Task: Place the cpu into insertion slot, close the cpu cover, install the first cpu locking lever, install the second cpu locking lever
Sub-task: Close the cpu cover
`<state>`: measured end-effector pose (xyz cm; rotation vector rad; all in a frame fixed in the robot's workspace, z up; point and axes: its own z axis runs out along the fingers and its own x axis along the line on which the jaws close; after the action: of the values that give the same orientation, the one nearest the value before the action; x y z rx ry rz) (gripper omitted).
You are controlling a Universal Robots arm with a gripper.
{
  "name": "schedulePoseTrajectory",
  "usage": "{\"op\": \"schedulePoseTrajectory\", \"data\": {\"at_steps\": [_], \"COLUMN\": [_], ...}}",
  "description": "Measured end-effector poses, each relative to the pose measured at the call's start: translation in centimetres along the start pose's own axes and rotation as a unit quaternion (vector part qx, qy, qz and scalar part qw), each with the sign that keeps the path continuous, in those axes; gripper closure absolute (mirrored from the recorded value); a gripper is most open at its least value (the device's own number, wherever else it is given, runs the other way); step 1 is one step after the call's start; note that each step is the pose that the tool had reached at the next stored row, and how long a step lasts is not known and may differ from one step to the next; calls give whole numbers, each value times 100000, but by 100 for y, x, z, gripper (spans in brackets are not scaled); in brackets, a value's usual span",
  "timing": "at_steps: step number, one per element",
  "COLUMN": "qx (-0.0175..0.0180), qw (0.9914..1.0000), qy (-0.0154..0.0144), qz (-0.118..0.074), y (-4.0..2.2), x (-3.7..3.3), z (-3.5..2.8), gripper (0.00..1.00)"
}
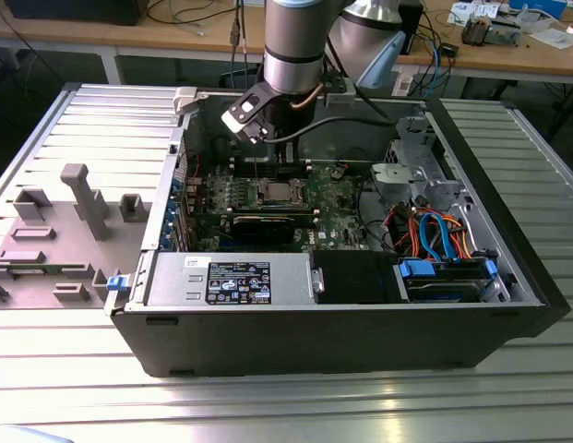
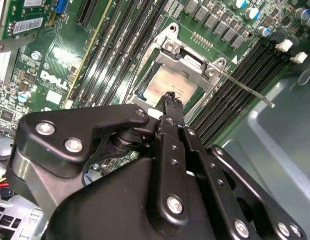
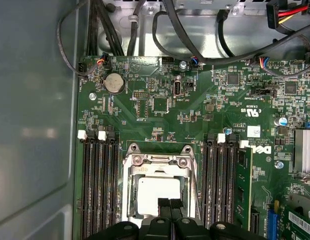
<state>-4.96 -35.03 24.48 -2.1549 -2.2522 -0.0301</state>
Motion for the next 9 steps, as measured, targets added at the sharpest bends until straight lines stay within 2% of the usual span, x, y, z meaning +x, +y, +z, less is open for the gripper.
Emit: {"op": "schedulePoseTrajectory", "data": {"at_steps": [9], "qx": [61], "qw": [99981], "qy": [102], "qz": [-1936], "y": [-84], "x": [1], "z": [76], "gripper": [89]}}
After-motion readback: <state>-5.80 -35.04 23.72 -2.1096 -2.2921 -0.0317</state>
